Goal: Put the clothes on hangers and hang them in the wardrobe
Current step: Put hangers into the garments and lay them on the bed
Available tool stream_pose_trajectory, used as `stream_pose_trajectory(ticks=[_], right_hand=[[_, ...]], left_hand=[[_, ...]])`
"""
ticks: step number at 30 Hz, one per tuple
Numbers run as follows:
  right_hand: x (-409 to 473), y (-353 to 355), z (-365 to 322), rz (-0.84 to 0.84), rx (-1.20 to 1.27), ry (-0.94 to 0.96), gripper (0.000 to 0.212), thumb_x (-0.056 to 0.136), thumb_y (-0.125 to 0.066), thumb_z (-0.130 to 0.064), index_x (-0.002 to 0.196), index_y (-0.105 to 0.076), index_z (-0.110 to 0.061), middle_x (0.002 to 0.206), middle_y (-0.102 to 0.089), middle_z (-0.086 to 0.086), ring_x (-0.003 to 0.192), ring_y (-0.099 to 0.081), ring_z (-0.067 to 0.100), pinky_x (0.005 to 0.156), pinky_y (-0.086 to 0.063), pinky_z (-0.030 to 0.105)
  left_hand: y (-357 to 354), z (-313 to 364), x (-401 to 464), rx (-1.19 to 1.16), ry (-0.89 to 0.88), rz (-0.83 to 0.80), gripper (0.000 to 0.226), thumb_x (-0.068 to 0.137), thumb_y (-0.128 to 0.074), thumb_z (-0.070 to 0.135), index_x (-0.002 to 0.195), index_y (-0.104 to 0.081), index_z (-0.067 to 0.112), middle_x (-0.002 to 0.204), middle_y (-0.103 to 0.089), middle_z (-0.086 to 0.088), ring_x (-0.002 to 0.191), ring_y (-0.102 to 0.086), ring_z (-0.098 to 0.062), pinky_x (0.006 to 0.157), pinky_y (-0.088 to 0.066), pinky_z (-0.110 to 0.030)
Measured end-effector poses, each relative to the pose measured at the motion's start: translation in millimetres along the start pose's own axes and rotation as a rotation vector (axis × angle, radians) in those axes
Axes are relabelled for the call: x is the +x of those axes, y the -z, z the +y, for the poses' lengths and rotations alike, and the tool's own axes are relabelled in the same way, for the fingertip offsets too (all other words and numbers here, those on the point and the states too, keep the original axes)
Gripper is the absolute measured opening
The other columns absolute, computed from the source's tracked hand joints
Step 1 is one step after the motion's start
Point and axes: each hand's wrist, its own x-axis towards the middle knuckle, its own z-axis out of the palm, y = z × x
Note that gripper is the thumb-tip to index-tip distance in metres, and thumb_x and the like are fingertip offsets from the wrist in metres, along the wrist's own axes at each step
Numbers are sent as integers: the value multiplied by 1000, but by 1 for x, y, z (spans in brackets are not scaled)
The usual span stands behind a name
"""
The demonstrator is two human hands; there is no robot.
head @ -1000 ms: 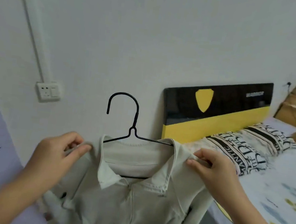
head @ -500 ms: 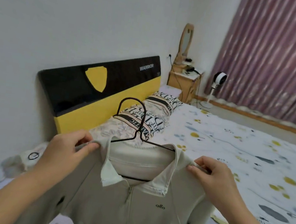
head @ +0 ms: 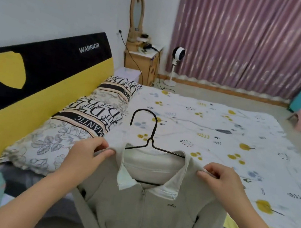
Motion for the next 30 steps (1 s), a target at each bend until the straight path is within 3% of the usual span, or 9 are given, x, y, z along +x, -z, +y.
stream_pose_trajectory(ticks=[10, 16, 19, 21, 24, 27, 30], right_hand=[[136, -32, 58, 52, 12, -211, 29, 83, -67, -16, 58, -52, -17, 55, -42, -6, 56, -40, 10, 54, -29, 25], [218, -49, 100, 97, -16, -287, 27, 85, -64, -14, 62, -52, -15, 59, -47, -3, 59, -42, 11, 55, -30, 26], [263, -60, 129, 96, -14, -316, 20, 87, -62, -16, 72, -57, -3, 64, -51, 2, 64, -45, 16, 59, -31, 29], [297, -70, 154, 90, -15, -339, 20, 87, -61, -18, 72, -58, -6, 66, -53, 2, 68, -47, 19, 64, -33, 31], [349, -89, 192, 56, -18, -381, 28, 88, -60, -19, 62, -49, -21, 61, -48, -5, 68, -46, 19, 70, -35, 33], [396, -115, 232, -7, -61, -411, 20, 88, -58, -22, 70, -53, -18, 66, -51, -5, 76, -50, 20, 79, -40, 38], [437, -145, 273, -72, -159, -430, 13, 90, -56, -26, 84, -58, -14, 80, -56, -1, 84, -50, 20, 80, -37, 34]], left_hand=[[-97, -24, 165, 29, -42, -205, 17, 87, -61, 29, 78, -59, 15, 72, -61, -2, 70, -54, -15, 59, -37, -24], [-166, -30, 250, 46, -10, -276, 16, 89, -57, 35, 76, -55, 25, 74, -60, 3, 76, -56, -18, 70, -47, -40], [-202, -35, 285, 56, 40, -262, 22, 88, -56, 40, 69, -48, 34, 72, -57, 9, 78, -55, -20, 72, -49, -42], [-230, -42, 307, 57, 72, -241, 23, 88, -57, 39, 68, -46, 34, 73, -56, 10, 79, -55, -21, 74, -49, -41], [-276, -56, 335, 92, 90, -204, 10, 90, -55, 34, 85, -56, 26, 88, -61, 2, 92, -57, -25, 80, -47, -42], [-329, -80, 352, 210, 90, -167, 39, 91, -54, 22, 127, -50, 8, 128, -52, -12, 120, -45, -32, 99, -37, -43], [-382, -106, 350, 320, 106, -261, 57, 88, -56, 16, 140, -34, 5, 143, -37, -15, 132, -33, -33, 106, -29, -41]])
